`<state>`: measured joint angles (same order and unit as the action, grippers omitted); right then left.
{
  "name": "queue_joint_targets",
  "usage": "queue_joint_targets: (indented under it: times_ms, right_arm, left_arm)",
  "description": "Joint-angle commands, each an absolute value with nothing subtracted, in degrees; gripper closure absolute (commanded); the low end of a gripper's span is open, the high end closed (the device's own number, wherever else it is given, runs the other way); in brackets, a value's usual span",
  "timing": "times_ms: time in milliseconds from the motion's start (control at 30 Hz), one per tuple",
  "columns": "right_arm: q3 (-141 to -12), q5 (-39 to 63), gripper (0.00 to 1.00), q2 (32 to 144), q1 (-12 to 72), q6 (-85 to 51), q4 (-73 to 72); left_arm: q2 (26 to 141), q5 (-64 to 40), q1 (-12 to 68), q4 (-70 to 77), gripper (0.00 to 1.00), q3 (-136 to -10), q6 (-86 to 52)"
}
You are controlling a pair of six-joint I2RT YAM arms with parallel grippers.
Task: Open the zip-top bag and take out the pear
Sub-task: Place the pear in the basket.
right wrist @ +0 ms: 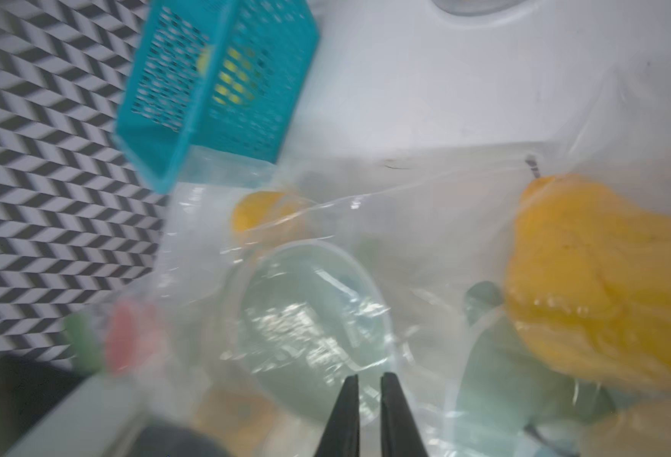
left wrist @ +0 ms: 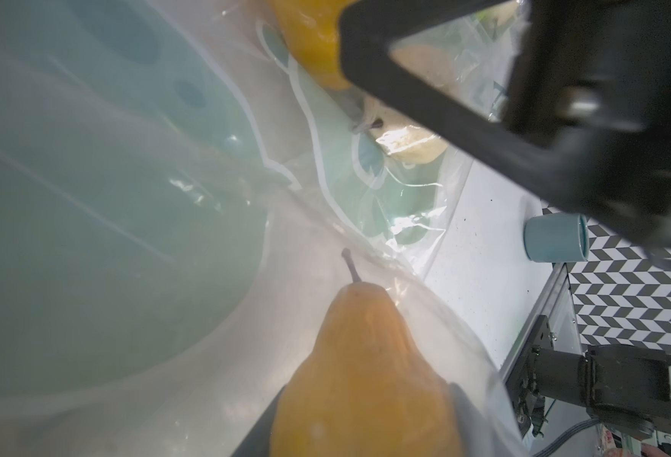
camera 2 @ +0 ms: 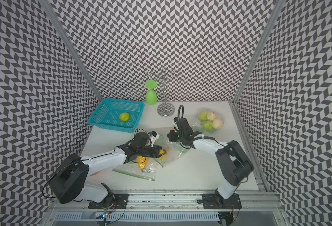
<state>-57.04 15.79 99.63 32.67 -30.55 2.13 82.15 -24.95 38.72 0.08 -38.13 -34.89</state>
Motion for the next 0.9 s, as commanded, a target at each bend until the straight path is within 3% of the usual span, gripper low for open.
queue_joint_targets:
  times_ms: [0,333,600,867]
  right_arm:
    - [-55.71,10.62,0.9,103.58,32.8,-32.87,-0.12]
    - [-45.42,3.95,0.94,100.51,32.81,-35.96,-3.08]
    - [-38.93,2.69,0.96,96.5,32.76,-39.55,-6.0]
    - [-34.17,4.23,0.96,91.12,36.56,-43.13,-7.61]
  left_arm:
    - [78.56,-22.29,38.45,-1.29,0.57,-34.49,-34.58]
    - [72.49,-14.65,39.17,-10.57,0.53,-31.6,-31.93]
    - [61.48,-10.98,37.75,-20.26,0.53,-39.79,-31.71]
    - [62.05,-17.98,20.57,-25.3,0.54,-56.49,-25.27]
